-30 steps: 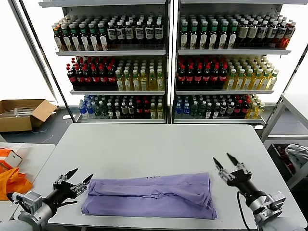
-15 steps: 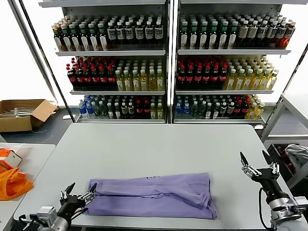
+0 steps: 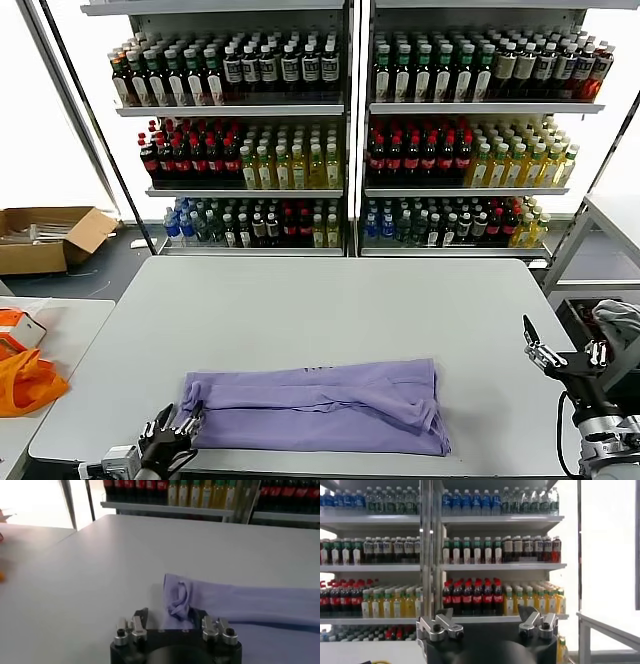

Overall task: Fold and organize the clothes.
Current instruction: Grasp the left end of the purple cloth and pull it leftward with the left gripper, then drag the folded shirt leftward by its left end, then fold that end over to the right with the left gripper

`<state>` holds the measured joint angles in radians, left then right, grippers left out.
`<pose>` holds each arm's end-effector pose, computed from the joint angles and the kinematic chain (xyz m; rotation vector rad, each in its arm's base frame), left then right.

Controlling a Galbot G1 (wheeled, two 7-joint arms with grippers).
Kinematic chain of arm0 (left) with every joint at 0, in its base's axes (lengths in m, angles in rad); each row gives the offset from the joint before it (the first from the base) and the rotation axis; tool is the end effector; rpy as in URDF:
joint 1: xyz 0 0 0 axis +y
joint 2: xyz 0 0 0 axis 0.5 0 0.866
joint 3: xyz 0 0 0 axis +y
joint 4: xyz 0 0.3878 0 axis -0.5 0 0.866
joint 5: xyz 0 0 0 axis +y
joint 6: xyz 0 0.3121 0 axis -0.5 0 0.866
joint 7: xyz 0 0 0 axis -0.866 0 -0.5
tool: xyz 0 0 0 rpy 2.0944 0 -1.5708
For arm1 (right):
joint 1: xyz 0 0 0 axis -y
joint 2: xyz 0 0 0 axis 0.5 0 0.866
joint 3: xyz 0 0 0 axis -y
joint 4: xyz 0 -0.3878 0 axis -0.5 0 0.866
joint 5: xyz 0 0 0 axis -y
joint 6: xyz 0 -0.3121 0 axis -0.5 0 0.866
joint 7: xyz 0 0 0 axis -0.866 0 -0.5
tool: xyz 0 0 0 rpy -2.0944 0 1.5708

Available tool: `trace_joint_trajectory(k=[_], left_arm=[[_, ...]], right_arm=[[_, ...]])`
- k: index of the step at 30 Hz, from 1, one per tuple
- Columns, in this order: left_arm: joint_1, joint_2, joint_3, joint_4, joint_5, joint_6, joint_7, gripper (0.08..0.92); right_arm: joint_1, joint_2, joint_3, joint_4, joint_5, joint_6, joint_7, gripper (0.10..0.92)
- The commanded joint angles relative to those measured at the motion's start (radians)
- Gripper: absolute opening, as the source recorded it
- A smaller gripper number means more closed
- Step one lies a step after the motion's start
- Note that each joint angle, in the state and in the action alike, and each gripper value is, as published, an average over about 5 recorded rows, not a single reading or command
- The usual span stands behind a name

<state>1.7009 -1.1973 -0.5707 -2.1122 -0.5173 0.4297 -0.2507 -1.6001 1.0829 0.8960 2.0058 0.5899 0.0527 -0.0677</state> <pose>0.0864 0.0945 -0.3266 0.0876 -2.5549 0.1001 0.1308 -0.2111 -0.2900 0.0404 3.0846 -0.0191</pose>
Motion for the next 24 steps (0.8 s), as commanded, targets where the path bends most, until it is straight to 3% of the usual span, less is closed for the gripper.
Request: trace_joint_trajectory(k=[1, 6, 10, 14, 24], left_arm=[[0.013, -0.033, 0.022, -0.010, -0.013, -0.005, -0.009, 0.502], [0.002, -0.023, -0.002, 0.014, -0.013, -0.047, 0.028, 0.355], [0.032, 0.026, -0.050, 0.003, -0.042, -0.082, 0.127, 0.242], [0.035, 0.093, -0.185, 0.013, -0.077, -0.093, 0.226, 0.137], [-0.039, 0.355, -0.571, 0.232, -0.151, -0.093, 0.433, 0.102]], right_arm=[[-0.007, -0.024, 0.006, 0.013, 0.021, 0.006, 0.008, 0.823], [0.003, -0.058, -0.003, 0.015, 0.051, 0.001, 0.013, 0.823], [0.012, -0.067, -0.013, 0.018, 0.056, -0.003, 0.012, 0.823], [0.020, -0.070, -0.021, 0.021, 0.058, -0.006, 0.013, 0.823], [0.019, -0.067, -0.044, 0.036, 0.057, -0.007, 0.014, 0.823]])
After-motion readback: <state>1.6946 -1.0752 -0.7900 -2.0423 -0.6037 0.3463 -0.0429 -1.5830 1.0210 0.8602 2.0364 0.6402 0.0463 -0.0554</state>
